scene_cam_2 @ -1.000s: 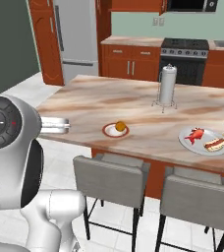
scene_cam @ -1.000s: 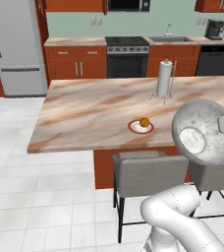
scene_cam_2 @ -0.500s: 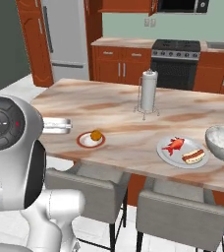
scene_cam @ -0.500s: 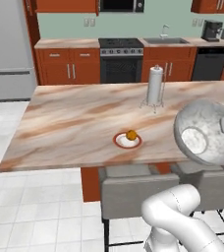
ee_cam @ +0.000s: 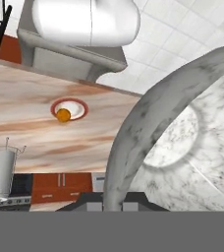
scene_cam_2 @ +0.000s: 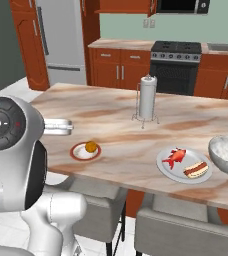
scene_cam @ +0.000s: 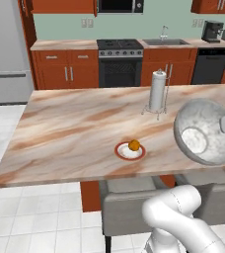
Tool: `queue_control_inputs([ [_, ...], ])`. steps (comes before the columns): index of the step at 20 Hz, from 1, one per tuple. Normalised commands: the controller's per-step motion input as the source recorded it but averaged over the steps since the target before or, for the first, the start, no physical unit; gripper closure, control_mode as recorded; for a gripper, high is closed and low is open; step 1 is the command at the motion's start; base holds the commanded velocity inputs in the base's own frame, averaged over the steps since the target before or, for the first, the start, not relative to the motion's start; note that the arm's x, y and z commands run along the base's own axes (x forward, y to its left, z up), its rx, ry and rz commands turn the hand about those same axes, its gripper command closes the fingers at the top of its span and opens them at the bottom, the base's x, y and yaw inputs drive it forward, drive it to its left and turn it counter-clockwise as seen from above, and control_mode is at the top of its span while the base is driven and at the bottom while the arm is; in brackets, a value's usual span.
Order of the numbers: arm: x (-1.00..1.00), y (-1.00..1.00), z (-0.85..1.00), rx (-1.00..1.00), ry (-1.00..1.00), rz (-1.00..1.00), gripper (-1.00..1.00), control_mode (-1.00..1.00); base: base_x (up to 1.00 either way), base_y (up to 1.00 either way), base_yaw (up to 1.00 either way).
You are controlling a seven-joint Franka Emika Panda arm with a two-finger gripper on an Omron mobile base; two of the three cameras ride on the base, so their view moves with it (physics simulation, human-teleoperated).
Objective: Take the smaller bowl and place it next to the appetizer plate on the dining counter , and place the larger bowl next to the plate with cooked food.
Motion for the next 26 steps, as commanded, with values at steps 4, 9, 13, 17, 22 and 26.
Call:
queue_control_inputs([
  [4, 0.65, -0.49, -0.21, 0.0, 0.26, -0.23, 1.0, -1.0, 0.0, 0.0, 0.0],
  [9, 0.79, -0.77, -0.24, 0.0, 0.53, -0.29, 1.0, -1.0, 0.0, 0.0, 0.0],
  [13, 0.82, -0.7, -0.54, 0.0, 0.57, -0.3, 1.0, -1.0, 0.0, 0.0, 0.0],
  [17, 0.68, -0.46, -0.77, 0.0, 0.29, -0.23, 1.0, -1.0, 0.0, 0.0, 0.0],
  [22, 0.51, -0.02, -0.92, 0.0, 0.08, -0.05, 1.0, -1.0, 0.0, 0.0, 0.0],
  [26, 0.32, 0.0, -0.73, 0.0, -0.04, -0.01, 1.0, -1.0, 0.0, 0.0, 0.0],
])
